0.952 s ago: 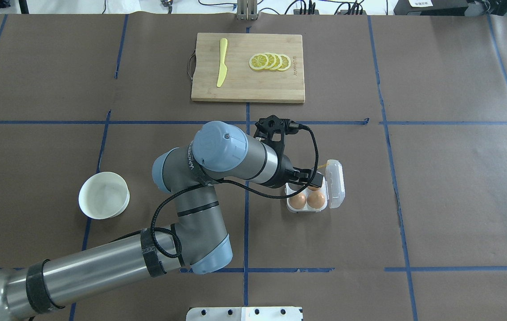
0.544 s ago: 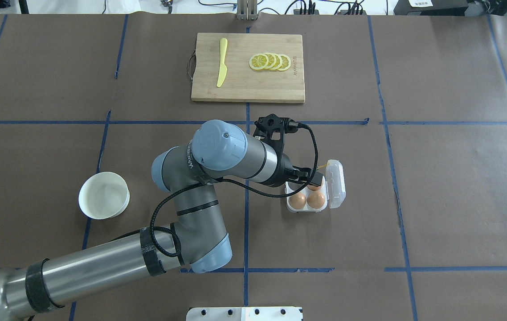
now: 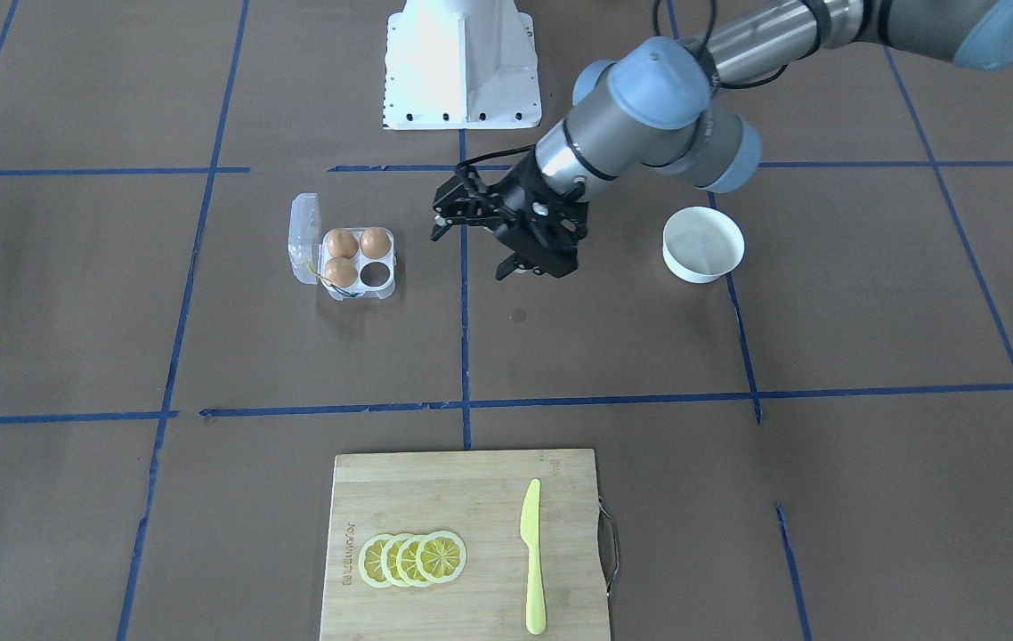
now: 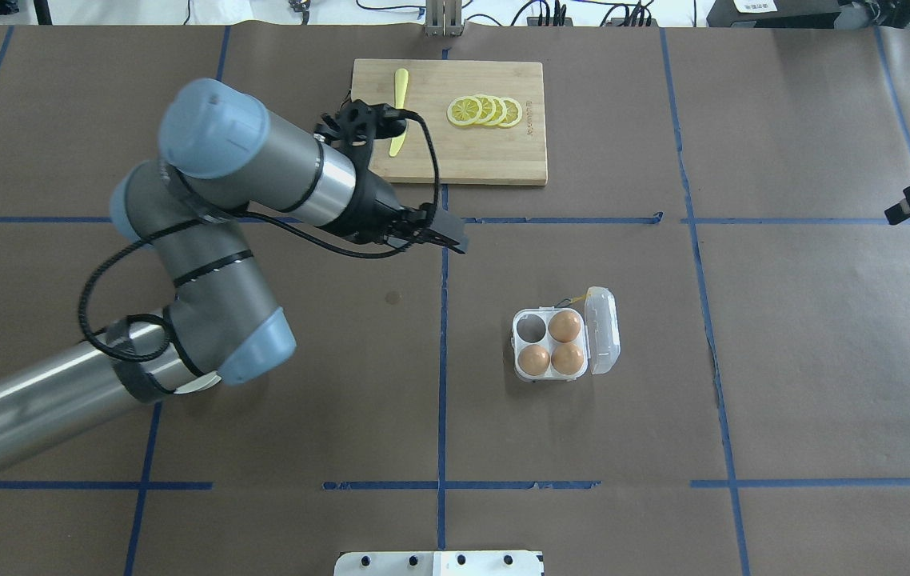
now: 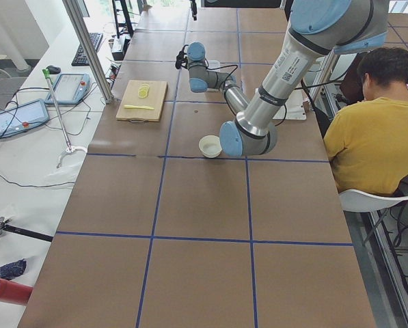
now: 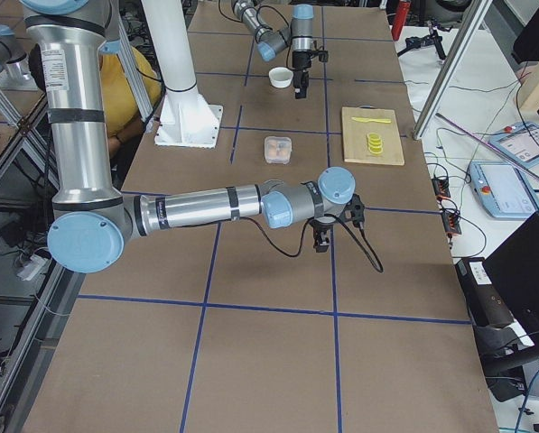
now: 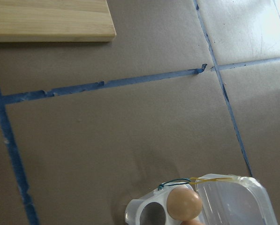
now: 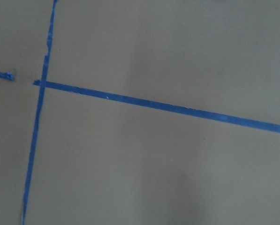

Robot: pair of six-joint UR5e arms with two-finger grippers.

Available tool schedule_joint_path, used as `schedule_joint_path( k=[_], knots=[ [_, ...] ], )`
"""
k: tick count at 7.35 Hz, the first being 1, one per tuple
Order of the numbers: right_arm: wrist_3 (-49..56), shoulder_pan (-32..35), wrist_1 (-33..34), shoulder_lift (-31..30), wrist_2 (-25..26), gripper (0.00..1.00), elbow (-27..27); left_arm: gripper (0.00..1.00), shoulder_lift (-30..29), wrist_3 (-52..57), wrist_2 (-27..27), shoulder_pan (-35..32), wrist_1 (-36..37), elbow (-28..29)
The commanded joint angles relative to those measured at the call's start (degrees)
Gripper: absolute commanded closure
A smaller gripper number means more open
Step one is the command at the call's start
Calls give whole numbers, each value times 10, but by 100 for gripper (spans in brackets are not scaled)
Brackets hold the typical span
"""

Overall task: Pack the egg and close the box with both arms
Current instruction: 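Withdraw the left gripper while the right gripper moves toward the carton lid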

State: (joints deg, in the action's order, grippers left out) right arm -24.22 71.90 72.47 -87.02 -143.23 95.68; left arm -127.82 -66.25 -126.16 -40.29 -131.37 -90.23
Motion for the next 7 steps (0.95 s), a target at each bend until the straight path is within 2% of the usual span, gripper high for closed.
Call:
schedule_joint_path(
  k=[1,2,3,4,5,6,7],
  knots=[
    [-327,-151,-241,-2,101,0,8,1,72,56,-104,-101,0,-47],
    [-400,-231,-261,5,183,0,37,1,92,89,-148,-152,-1,-50],
    [-457,-322,-258,19,287,0,71,1,108,110,-178,-193,-1,-51],
    [-505,-391,-253,48,373,0,82,1,121,131,-194,-218,-1,-51],
    [-561,-430,-167,142,401,0,80,1,136,159,-198,-232,-1,-50],
    [-585,-466,0,251,407,0,79,1,146,175,-198,-233,-1,-50],
    [-585,-465,87,288,428,0,101,1,149,176,-198,-245,-1,-50]
  ],
)
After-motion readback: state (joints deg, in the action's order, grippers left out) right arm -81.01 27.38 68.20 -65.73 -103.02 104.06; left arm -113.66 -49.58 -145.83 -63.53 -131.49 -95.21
